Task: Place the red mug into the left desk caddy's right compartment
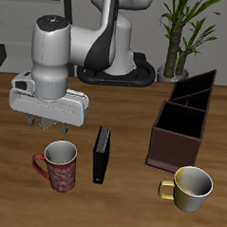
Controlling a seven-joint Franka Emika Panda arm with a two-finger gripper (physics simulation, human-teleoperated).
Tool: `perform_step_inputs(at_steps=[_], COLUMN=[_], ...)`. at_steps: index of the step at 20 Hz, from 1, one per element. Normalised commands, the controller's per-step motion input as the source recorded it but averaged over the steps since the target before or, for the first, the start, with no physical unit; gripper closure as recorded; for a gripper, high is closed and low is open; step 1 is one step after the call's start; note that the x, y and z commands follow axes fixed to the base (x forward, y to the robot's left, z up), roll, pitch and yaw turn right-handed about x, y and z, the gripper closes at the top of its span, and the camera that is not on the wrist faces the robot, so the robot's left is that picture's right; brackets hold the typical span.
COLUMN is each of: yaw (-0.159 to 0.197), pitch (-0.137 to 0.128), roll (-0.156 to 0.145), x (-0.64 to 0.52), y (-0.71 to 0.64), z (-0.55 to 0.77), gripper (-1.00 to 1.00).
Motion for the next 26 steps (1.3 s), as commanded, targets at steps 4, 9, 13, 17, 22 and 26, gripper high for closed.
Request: perform_step_inputs(at_steps=[4, 9, 13, 17, 22, 26], yaw=[-0.032, -0.023, -0.088, -0.033, -0.028, -0.070], pitch=[0.007, 0.013, 0.041, 0.022, 0.016, 0.047], roll=[-0.004, -0.005, -0.031, 0.001, -0.011, -0.025], x=[0.07, 0.03, -0.01, 0.04, 0.01, 0.05], y=[0.03, -0.01, -0.13, 0.06, -0.01, -0.09], z=[-0.18, -0.10, -0.29, -0.21, -0.17, -0.22], gripper=[-1.00, -1.00, -1.00, -1.00, -1.00, -1.00])
